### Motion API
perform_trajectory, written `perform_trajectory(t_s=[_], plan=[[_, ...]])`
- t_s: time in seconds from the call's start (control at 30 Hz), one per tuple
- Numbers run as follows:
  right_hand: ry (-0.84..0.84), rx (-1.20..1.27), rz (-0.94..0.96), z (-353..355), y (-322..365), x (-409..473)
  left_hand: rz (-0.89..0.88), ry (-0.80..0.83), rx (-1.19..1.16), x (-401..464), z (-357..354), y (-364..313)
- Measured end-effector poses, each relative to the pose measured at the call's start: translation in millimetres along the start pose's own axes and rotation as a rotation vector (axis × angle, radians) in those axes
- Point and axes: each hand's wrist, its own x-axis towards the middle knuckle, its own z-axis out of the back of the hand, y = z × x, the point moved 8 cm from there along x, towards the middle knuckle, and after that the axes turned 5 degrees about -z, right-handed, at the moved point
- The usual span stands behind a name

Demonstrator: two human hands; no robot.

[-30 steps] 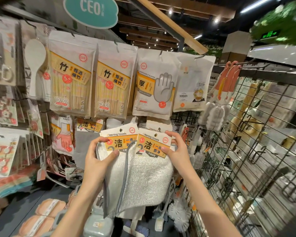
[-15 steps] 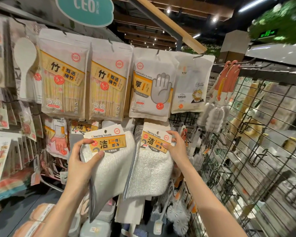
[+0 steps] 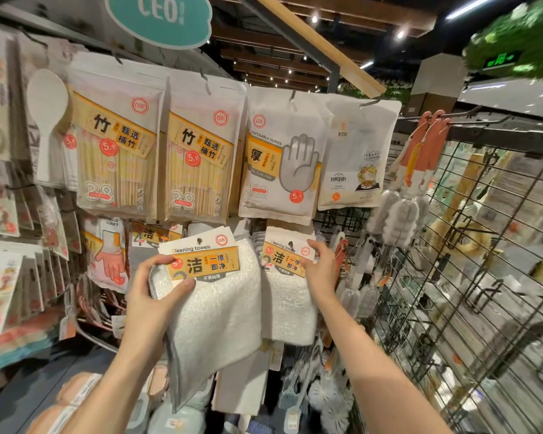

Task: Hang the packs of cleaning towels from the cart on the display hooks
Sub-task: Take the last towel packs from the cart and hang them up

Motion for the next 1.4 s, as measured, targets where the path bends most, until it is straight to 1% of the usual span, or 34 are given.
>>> perform_trajectory(t_s=[0.2, 0.5, 0.67, 0.73, 0.87, 1.0, 1.07, 1.13, 1.27, 1.33, 1.4], plan=[[-0.018, -0.104, 0.005, -9.1, 1.6, 10.4, 0.035, 0.002, -0.069, -0.7, -2.7, 2.5], [-0.04, -0.187, -0.024, -7.9, 1.8, 12.3, -0.013, 0.038, -0.09, -2.0, -1.4, -3.7], [-0.06, -0.285, -0.012, -0.4, 0.0, 2.9, -0.022, 0.022, -0.107, -5.5, 0.4, -4.1], [-0.049, -0.26, -0.006, 2.8, 0.5, 1.3, -0.016, 0.02, -0.111, -6.3, 0.6, -2.8], [0.003, -0.127, 0.04, 11.2, 9.8, -9.6, -0.034, 0.028, -0.066, -9.9, -0.3, -4.6], [0.092, 0.033, 0.115, 19.6, 37.2, -33.9, -0.061, 0.034, -0.004, -13.2, -1.6, -7.3], [0.153, 0.109, 0.147, 21.9, 58.3, -48.9, -0.079, 0.037, 0.026, -14.9, -2.9, -9.8], [0.25, 0.187, 0.165, 19.2, 80.1, -65.1, -0.094, 0.047, 0.045, -16.1, -5.2, -12.2], [0.452, 0.197, 0.166, 3.7, 109.7, -95.6, -0.138, 0.068, 0.082, -19.8, -10.5, -17.8], [0.478, 0.144, 0.177, -0.9, 117.2, -104.3, -0.137, 0.075, 0.08, -21.3, -12.9, -16.9], [0.457, 0.078, 0.211, -2.1, 122.4, -108.6, -0.142, 0.076, 0.087, -22.1, -13.6, -16.1]])
